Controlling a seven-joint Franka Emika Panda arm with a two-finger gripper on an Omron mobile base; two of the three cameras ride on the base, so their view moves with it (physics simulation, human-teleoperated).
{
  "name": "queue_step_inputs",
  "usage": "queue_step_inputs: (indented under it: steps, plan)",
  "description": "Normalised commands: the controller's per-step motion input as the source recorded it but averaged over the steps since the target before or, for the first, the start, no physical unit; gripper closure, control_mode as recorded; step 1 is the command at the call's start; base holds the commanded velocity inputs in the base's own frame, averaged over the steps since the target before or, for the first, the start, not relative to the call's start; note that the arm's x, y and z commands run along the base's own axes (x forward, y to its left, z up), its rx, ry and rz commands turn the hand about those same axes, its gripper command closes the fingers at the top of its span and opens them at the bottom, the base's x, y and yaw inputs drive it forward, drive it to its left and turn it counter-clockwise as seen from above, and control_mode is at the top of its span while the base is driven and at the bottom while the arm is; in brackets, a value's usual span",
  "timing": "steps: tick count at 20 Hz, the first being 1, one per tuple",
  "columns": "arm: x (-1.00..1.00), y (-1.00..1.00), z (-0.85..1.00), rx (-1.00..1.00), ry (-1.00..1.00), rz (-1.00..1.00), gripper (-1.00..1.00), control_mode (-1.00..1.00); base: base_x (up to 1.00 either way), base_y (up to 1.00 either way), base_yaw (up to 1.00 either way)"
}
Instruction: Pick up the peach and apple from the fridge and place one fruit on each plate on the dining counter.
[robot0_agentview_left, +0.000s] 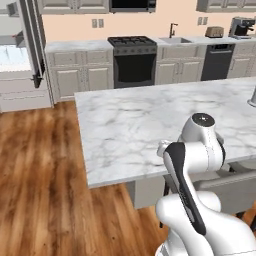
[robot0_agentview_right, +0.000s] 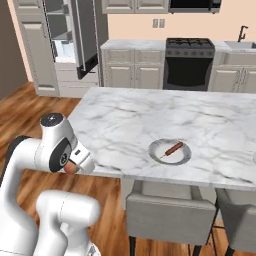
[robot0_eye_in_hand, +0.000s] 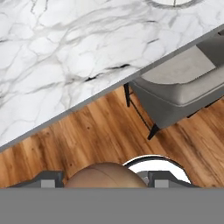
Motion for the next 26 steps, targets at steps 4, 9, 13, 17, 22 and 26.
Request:
queue_step_inputs:
  steps: [4, 9, 13, 17, 22, 26]
  plan:
    - [0.00, 0.00, 0.00, 0.00, 0.00, 0.00, 1.00, 1.00, 0.00, -0.21, 0.00]
    - [0.00, 0.00, 0.00, 0.00, 0.00, 0.00, 1.00, 1.00, 0.03, -0.34, 0.00]
    - [0.00, 0.00, 0.00, 0.00, 0.00, 0.00, 1.00, 1.00, 0.07, -0.46, 0.00]
    - [0.00, 0.00, 0.00, 0.00, 0.00, 0.00, 1.00, 1.00, 0.11, -0.52, 0.00]
    - [0.00, 0.00, 0.00, 0.00, 0.00, 0.00, 1.00, 1.00, 0.10, -0.60, 0.00]
    - [0.00, 0.00, 0.00, 0.00, 0.00, 0.00, 1.00, 1.00, 0.07, -0.73, 0.00]
